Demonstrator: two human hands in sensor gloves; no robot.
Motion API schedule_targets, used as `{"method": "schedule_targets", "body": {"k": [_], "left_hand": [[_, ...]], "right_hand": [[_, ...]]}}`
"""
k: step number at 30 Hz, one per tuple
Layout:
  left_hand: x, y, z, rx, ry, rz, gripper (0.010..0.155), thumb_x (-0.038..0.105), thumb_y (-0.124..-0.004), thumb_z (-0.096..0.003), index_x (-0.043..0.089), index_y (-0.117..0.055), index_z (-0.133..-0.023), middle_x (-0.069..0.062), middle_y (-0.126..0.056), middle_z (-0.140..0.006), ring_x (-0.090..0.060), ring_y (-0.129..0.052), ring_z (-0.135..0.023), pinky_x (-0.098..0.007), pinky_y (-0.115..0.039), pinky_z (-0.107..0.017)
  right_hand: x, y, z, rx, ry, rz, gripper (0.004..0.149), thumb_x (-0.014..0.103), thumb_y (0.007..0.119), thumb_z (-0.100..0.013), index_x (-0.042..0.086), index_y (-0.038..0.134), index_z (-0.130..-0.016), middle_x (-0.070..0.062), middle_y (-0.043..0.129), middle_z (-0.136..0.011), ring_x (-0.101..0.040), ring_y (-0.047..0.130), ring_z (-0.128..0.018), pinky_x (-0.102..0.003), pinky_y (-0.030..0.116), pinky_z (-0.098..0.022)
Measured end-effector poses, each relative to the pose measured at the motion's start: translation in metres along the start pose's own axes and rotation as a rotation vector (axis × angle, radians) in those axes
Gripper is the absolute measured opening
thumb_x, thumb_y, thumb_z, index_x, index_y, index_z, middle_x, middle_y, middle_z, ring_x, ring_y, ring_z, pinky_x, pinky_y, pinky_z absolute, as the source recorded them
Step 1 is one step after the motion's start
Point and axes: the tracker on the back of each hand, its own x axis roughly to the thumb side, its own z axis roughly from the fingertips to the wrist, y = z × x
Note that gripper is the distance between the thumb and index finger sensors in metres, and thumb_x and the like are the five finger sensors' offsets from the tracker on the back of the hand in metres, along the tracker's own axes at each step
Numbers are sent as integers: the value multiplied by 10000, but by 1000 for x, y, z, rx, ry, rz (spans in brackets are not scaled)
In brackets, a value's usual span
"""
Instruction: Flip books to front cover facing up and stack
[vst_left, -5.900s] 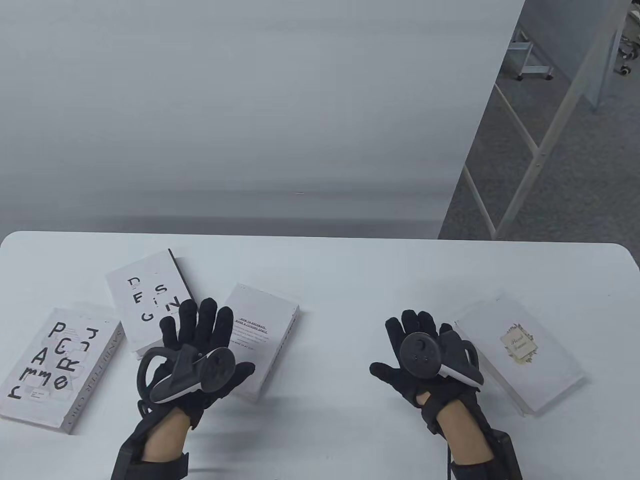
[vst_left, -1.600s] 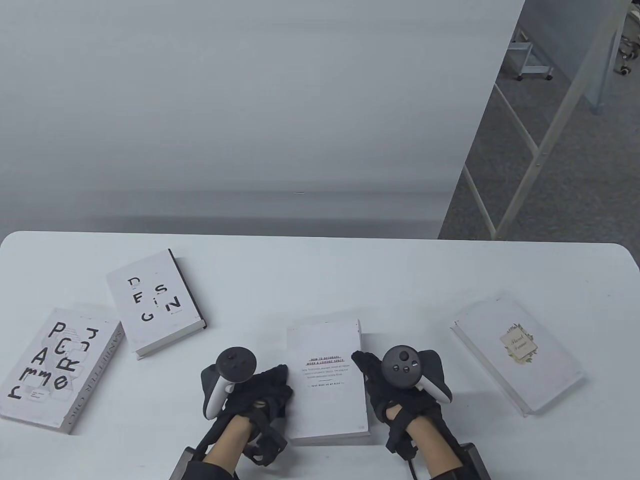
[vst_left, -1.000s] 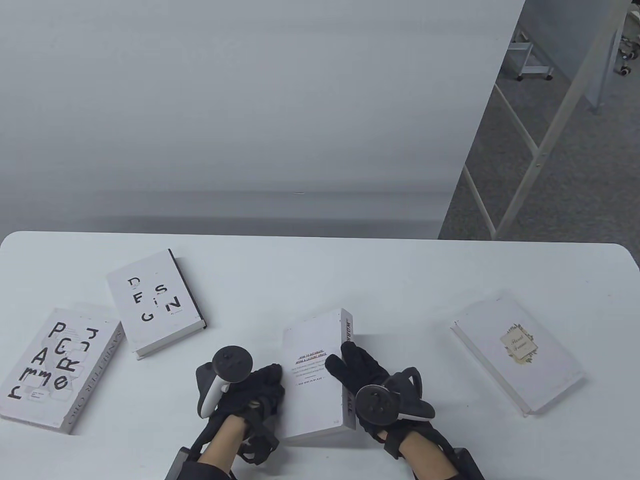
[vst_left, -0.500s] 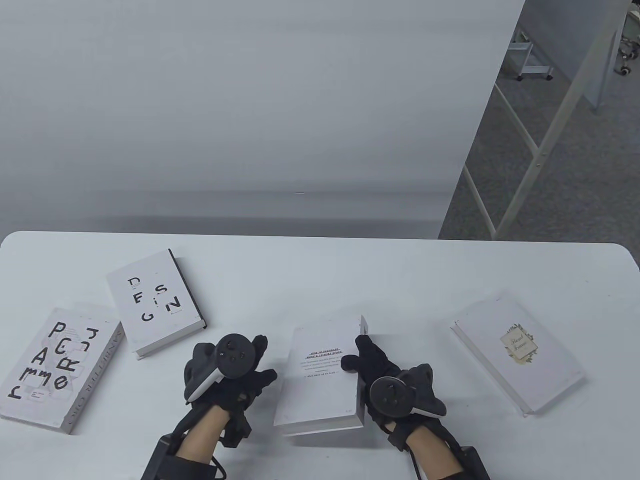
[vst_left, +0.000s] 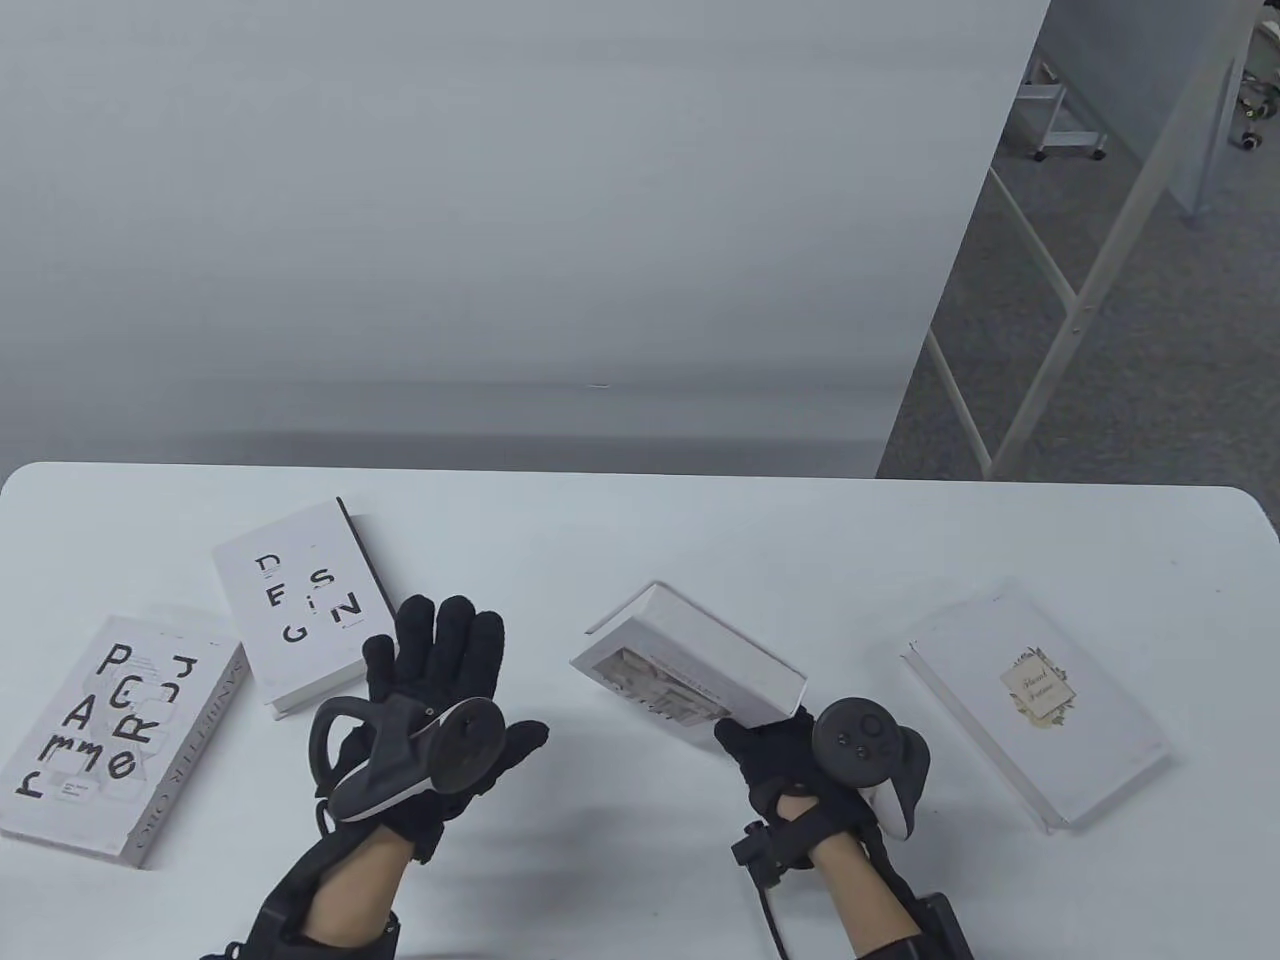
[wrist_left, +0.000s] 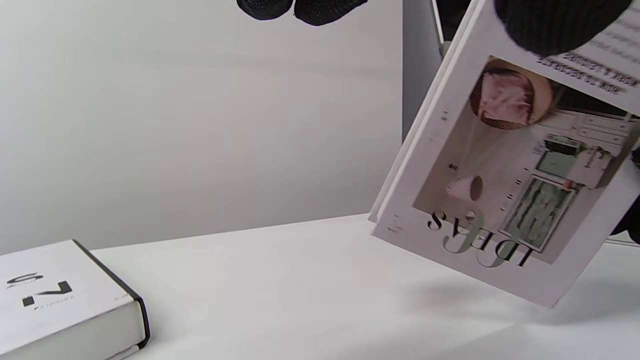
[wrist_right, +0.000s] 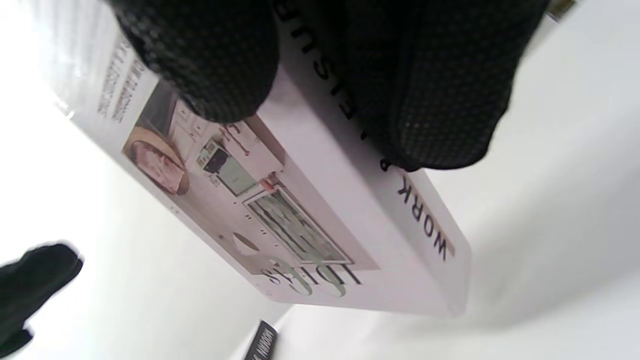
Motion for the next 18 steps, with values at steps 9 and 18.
{"method": "schedule_targets", "body": {"k": [9, 18], "left_hand": [[-12, 16, 9, 42, 15, 48, 1018, 757, -571, -444, 63, -300, -1138, -279, -60, -1084, -627, -137, -968, -786, -299, -631], [-14, 18, 10, 16, 11, 71, 1025, 753, -575, -444, 31, -323, -1127, -304, -190, -1114, -625, -175, -965, -780, -306, -622]], "right_hand": [[-31, 26, -46, 100, 328, -371, 704, 422, 766, -453, -25, 469, -908, -381, 771, -752, -365, 1025, -545, -323, 967, -336], [-53, 64, -93, 137, 552, -529, 723, 486, 701, -516, -74, 441, -892, -363, 782, -741, -330, 1036, -534, -282, 976, -334]]}}
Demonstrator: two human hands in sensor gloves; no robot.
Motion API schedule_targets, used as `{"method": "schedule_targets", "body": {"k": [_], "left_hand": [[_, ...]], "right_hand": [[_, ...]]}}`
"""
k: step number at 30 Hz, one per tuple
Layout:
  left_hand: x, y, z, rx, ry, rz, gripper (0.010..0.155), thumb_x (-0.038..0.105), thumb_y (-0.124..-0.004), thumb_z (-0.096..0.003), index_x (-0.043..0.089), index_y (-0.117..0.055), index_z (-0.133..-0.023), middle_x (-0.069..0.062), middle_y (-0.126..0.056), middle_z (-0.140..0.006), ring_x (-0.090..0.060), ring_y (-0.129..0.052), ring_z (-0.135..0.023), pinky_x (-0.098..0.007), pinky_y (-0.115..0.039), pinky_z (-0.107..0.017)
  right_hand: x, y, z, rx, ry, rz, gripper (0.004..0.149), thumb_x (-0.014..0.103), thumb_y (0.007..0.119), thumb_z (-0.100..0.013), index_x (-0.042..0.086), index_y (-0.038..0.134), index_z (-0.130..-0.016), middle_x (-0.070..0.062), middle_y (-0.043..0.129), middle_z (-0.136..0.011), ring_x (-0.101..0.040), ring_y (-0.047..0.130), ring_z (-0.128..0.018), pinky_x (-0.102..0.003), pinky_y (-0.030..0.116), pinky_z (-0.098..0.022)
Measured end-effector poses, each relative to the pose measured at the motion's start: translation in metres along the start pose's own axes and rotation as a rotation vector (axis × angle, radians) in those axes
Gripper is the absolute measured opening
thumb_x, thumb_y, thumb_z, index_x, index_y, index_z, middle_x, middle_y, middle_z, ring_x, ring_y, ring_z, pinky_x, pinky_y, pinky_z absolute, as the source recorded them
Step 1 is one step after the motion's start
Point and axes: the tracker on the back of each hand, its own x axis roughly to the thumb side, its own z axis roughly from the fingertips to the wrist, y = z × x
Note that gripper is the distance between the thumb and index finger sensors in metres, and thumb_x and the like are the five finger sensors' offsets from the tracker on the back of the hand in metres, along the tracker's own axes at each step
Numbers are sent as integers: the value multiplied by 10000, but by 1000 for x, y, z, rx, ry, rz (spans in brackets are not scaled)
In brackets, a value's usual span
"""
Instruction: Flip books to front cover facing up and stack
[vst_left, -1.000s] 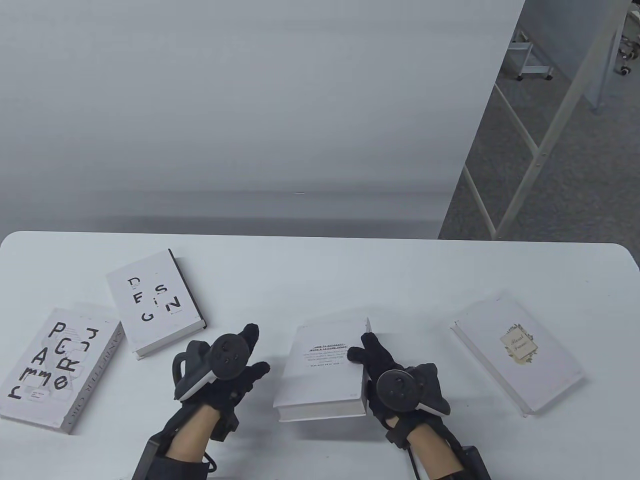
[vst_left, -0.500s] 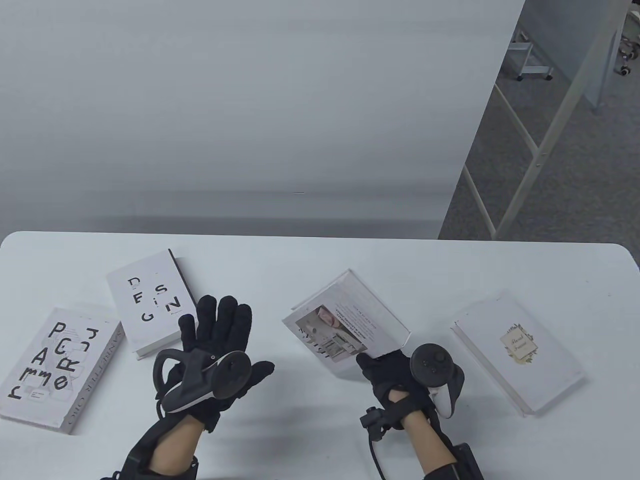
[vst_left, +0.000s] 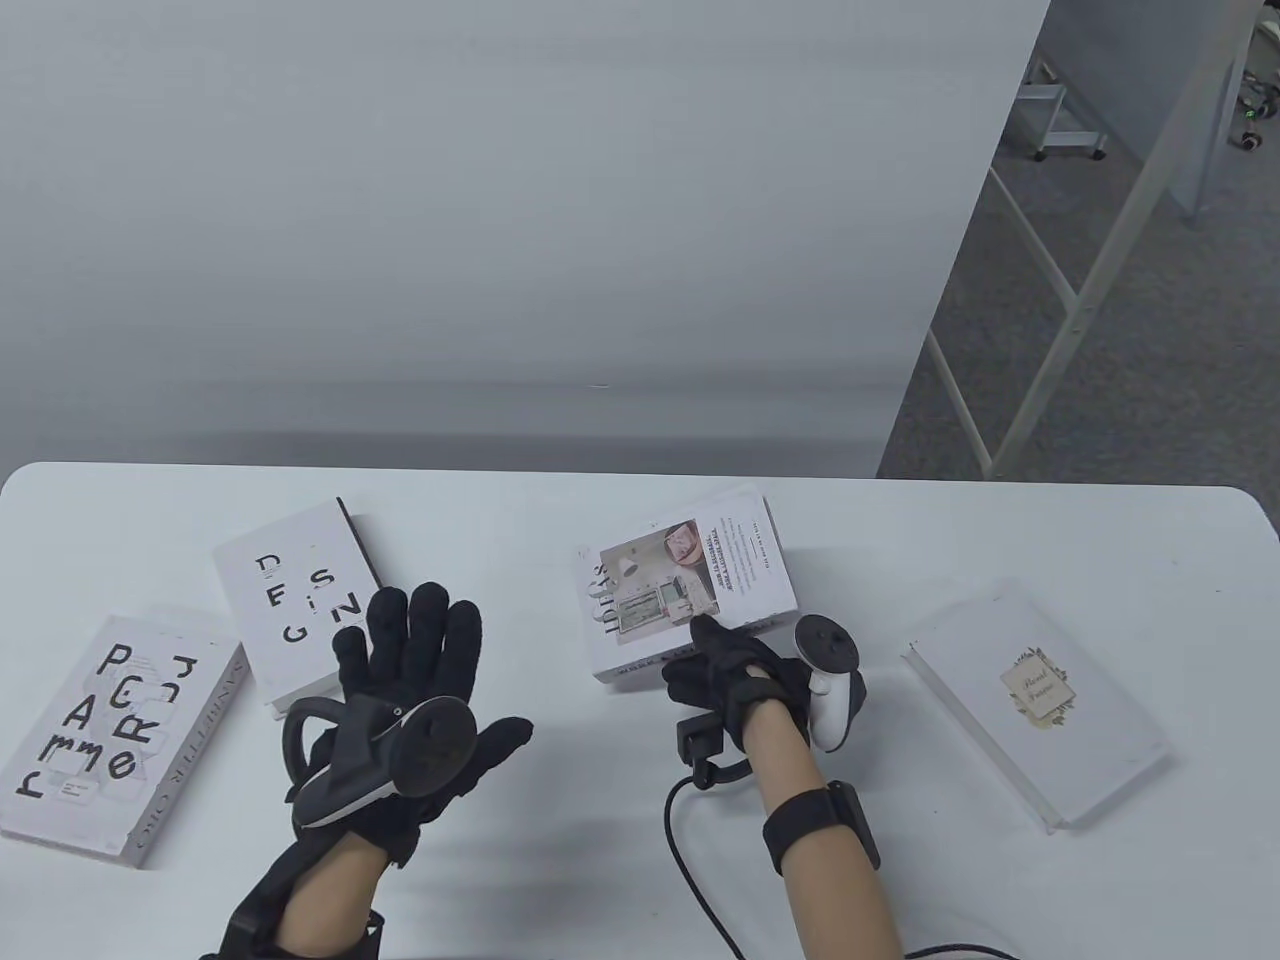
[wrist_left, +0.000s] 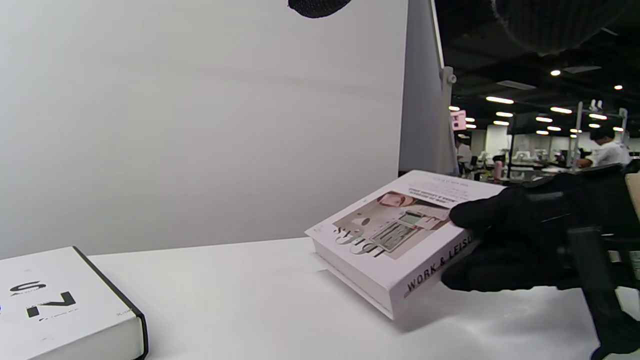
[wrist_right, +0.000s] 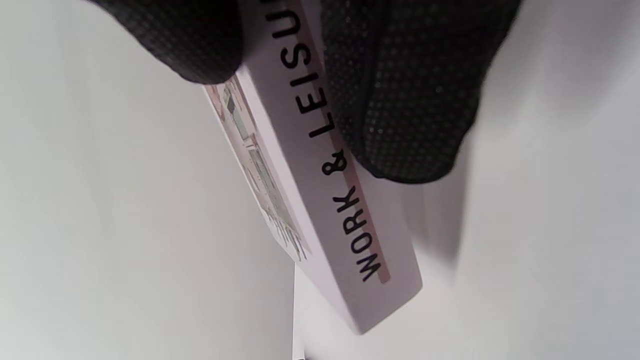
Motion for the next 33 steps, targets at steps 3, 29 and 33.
{"method": "schedule_targets", "body": {"k": [3, 29, 33], "left_hand": [[-2, 1, 0, -4, 3, 15, 1020, 750, -578, -443, 25, -357, -1125, -305, -207, -1113, -627, -196, -969, -777, -318, -623], [-17, -7, -2, -55, 46, 73, 992, 733, -587, -452, 23, -403, -1119, -306, -224, -1104, -634, -246, -966, -769, -359, -623], [-11, -13, -5, -73, 32, 50, 990, 730, -589, -452, 22, -404, -1120, -307, -213, -1101, -635, -231, -960, -769, -359, -624]], "right_hand": [[-1, 7, -12, 14, 32, -48, 726, 492, 686, -529, -75, 422, -896, -364, 767, -754, -334, 1026, -551, -282, 971, -353], [-3, 35, -13, 108, 36, -226, 753, 401, 502, -557, -212, 231, -903, -461, 610, -810, -429, 910, -657, -374, 903, -437], [9, 31, 4, 238, -69, -180, 731, 373, 518, -560, -161, 186, -931, -473, 517, -852, -496, 811, -712, -445, 837, -483]]}}
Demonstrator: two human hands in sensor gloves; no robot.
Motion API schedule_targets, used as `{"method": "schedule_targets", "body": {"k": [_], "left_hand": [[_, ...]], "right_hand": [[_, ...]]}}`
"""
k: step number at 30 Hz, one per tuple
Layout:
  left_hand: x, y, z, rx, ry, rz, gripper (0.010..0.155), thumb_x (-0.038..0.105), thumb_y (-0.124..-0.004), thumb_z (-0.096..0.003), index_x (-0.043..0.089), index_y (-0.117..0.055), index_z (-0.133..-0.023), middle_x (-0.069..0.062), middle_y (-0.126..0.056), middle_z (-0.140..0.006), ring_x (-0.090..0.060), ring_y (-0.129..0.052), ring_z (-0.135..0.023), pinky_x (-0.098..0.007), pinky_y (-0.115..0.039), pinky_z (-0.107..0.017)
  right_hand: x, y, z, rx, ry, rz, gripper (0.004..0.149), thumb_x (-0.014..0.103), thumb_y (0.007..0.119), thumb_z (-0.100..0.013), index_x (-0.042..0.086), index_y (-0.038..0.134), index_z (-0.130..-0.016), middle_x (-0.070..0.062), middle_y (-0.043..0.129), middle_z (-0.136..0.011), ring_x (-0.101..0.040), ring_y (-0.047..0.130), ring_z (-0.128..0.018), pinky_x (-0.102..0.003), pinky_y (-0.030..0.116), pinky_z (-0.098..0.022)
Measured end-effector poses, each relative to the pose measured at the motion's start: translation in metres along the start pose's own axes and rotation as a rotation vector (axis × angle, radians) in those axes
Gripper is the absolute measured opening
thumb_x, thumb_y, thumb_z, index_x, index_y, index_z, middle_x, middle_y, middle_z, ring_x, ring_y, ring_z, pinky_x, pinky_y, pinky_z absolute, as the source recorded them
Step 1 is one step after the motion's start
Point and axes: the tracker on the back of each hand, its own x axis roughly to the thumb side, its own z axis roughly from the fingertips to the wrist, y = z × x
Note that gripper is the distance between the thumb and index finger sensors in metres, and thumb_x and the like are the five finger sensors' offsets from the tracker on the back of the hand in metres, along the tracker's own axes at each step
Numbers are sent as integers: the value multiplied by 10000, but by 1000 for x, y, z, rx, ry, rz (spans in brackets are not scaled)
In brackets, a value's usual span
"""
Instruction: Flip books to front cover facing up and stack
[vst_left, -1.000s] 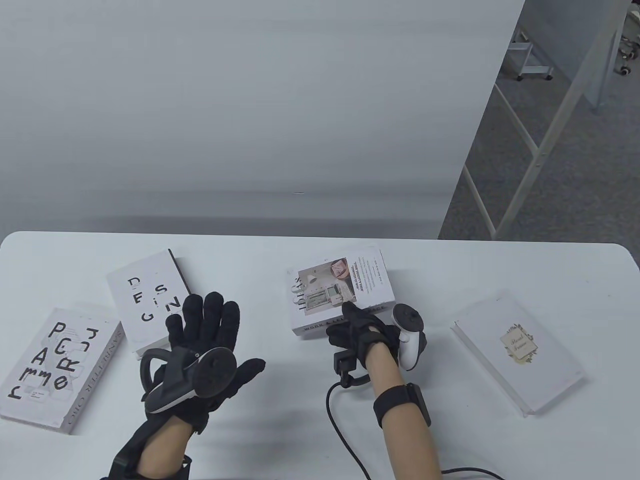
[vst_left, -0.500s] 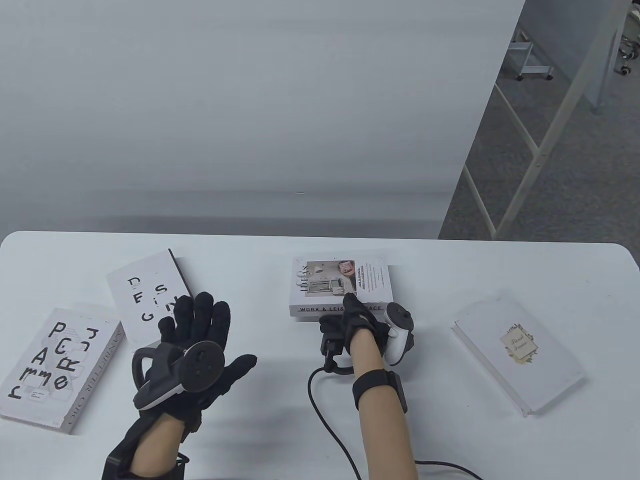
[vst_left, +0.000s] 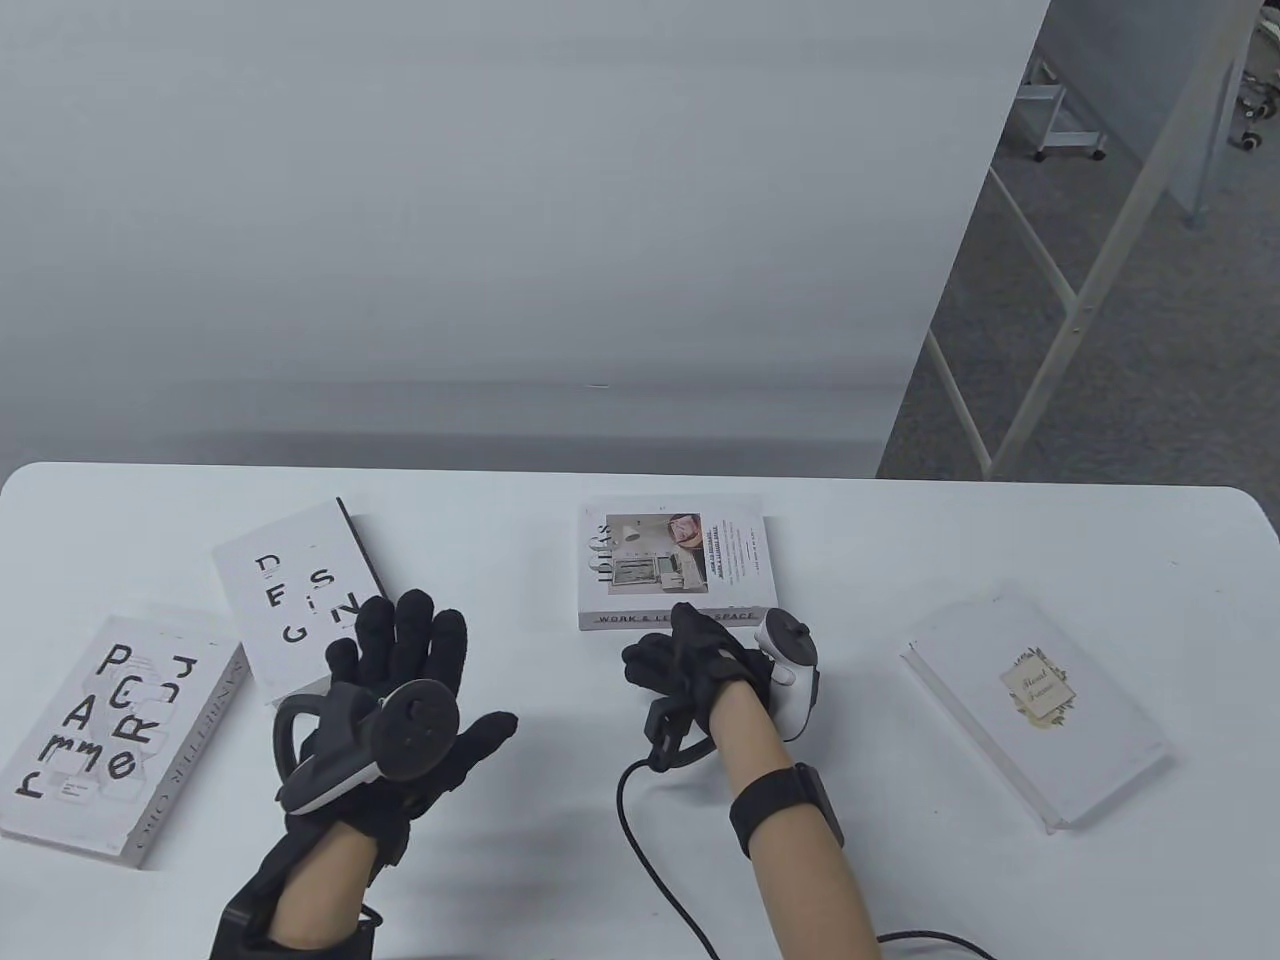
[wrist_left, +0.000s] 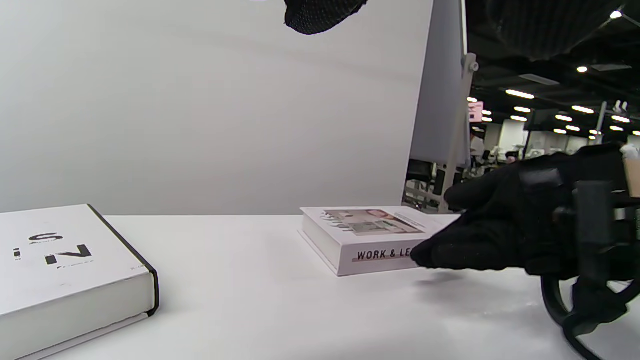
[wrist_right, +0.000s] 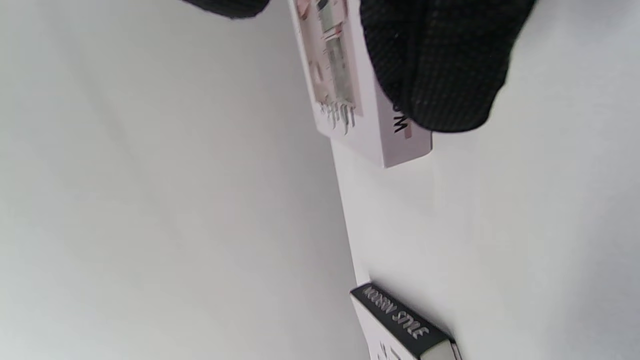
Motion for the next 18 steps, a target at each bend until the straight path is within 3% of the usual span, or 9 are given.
{"method": "schedule_targets", "body": {"k": [7, 16, 18], "left_hand": [[14, -9, -5, -15, -38, -46, 991, 726, -590, -453, 31, -365, -1124, -303, -187, -1102, -626, -203, -966, -771, -339, -629], [20, -21, -9, -37, -56, -69, 1000, 726, -586, -456, 33, -314, -1124, -304, -153, -1102, -630, -170, -964, -776, -318, -631], [20, -25, -11, -49, -52, -82, 1003, 726, -585, -456, 32, -304, -1124, -303, -147, -1102, -630, -165, -964, -776, -317, -633]], "right_hand": [[43, -26, 53, 70, -169, 338, 712, 421, 559, -565, -44, 244, -1003, -415, 457, -956, -594, 671, -777, -574, 722, -520], [81, -82, 128, -97, -356, 746, 803, 476, 681, -520, -32, 306, -1016, -425, 432, -984, -697, 524, -793, -730, 564, -509], [85, -98, 144, -160, -352, 852, 770, 480, 696, -515, -6, 383, -1023, -412, 497, -982, -652, 639, -792, -716, 641, -484]]}}
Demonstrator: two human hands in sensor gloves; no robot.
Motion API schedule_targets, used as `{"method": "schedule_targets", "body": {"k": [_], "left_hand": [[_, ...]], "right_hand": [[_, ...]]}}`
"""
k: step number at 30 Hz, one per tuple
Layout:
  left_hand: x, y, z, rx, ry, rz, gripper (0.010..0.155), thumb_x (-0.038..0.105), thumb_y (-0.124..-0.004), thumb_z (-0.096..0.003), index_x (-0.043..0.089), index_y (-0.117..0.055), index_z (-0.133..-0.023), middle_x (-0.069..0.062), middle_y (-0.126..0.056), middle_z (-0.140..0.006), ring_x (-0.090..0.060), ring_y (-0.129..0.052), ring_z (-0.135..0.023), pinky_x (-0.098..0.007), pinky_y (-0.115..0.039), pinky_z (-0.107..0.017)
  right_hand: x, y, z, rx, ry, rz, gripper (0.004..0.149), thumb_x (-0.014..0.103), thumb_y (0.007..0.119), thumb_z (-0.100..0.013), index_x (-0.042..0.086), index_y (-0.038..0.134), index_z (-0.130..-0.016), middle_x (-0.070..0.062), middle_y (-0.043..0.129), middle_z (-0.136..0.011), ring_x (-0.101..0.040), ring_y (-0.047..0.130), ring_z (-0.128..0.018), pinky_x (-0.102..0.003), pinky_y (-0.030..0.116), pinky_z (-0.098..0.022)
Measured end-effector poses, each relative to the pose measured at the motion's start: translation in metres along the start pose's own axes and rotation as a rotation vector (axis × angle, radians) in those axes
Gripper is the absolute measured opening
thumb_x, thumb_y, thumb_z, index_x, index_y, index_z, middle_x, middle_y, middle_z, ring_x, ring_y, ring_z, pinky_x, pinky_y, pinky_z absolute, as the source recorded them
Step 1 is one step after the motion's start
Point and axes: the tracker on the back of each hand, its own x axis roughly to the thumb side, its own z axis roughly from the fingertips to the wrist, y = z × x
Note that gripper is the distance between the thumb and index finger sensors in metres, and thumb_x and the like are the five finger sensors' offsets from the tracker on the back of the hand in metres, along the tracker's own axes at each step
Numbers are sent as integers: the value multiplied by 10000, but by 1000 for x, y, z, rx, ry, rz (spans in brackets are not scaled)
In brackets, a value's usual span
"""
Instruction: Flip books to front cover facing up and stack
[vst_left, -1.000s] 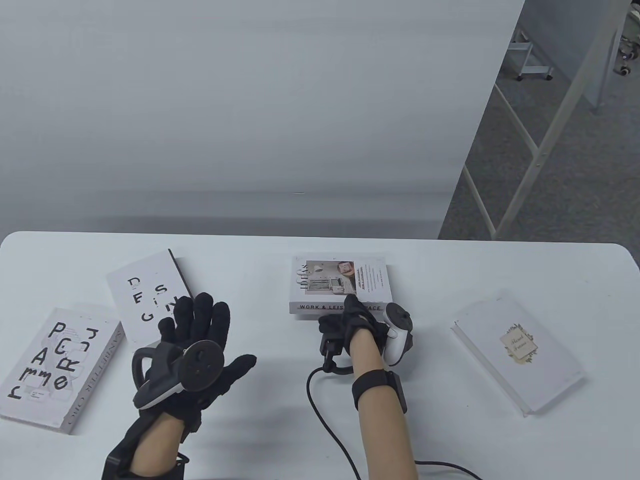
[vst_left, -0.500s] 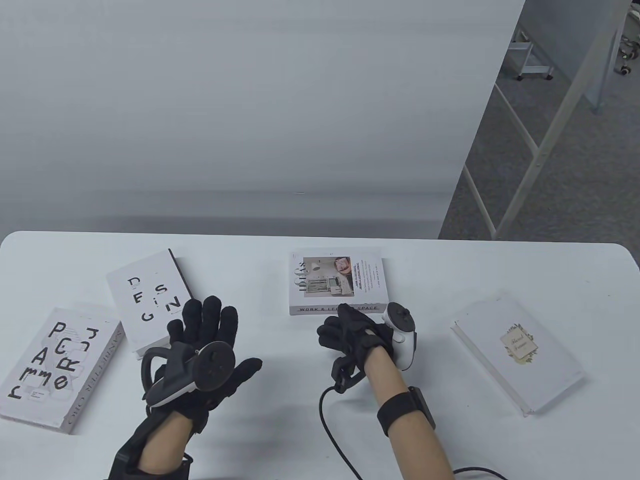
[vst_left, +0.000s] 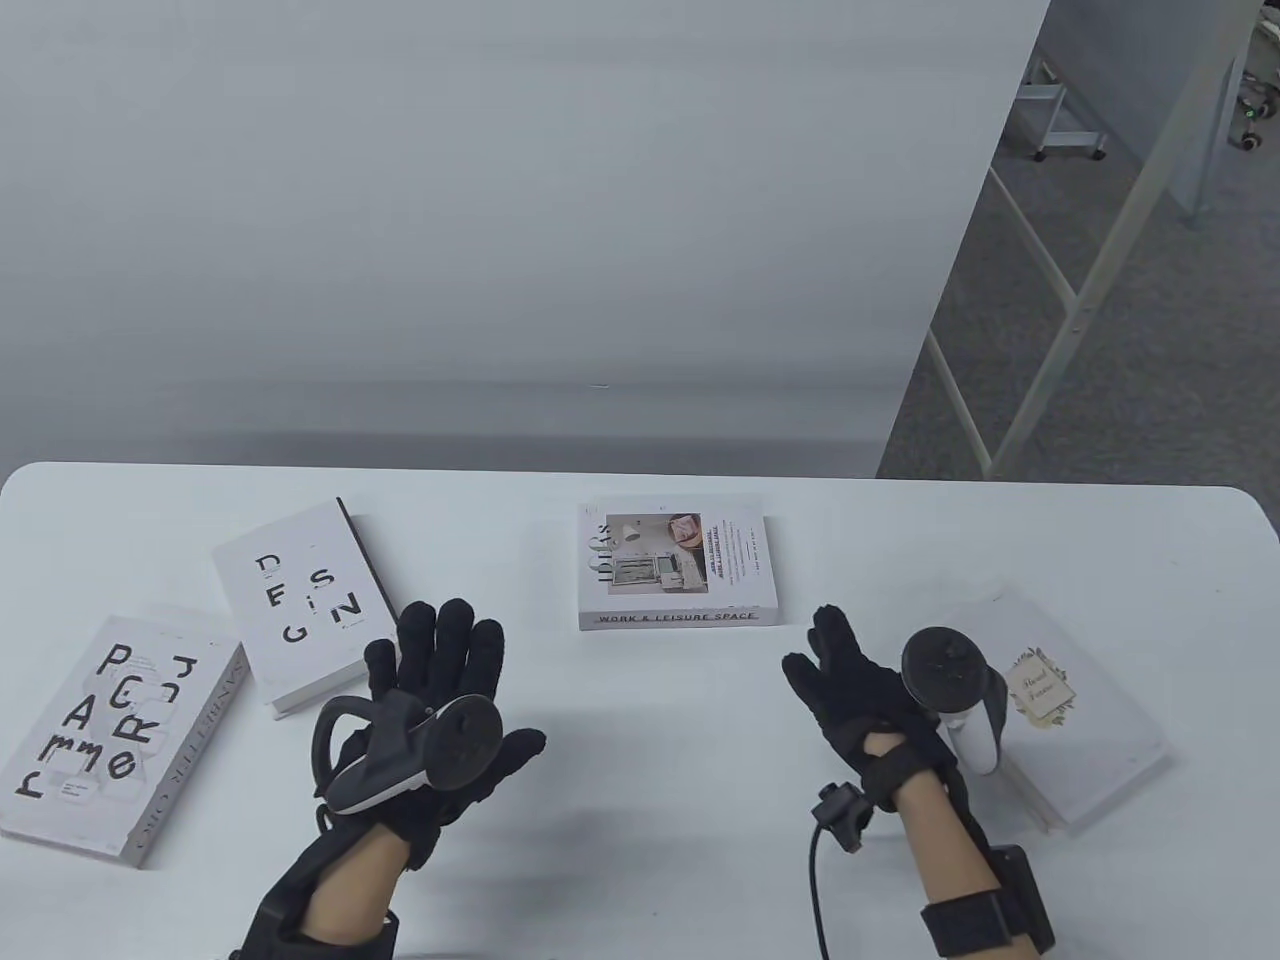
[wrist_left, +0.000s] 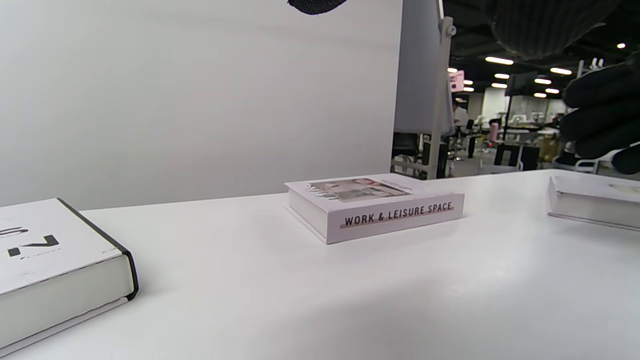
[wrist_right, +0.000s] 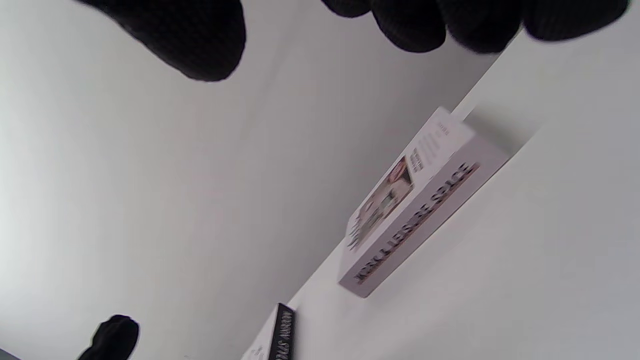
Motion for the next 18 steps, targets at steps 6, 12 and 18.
{"method": "schedule_targets", "body": {"k": [6, 12, 18], "left_hand": [[2, -11, -6, -45, 9, -9, 1001, 723, -588, -456, 31, -310, -1123, -305, -153, -1102, -631, -165, -962, -776, -316, -631], [10, -16, -8, -63, -58, 25, 1019, 734, -577, -450, 31, -281, -1125, -304, -125, -1104, -631, -131, -961, -779, -290, -635], [15, -16, -8, -60, -79, 13, 1018, 734, -577, -449, 33, -280, -1126, -302, -122, -1106, -630, -124, -963, -782, -293, -638]], "right_hand": [[-30, -52, 29, -53, 90, 278, 800, 501, 755, -494, -1, 443, -1032, -413, 514, -997, -680, 605, -812, -777, 594, -477], [-62, -84, 38, 32, 309, 427, 868, 509, 759, -496, 2, 328, -1053, -421, 321, -1046, -714, 283, -884, -848, 285, -535], [-98, -88, 39, 5, 446, 484, 769, 364, 793, -489, 35, 384, -1051, -387, 317, -1060, -675, 227, -909, -839, 228, -555]]}}
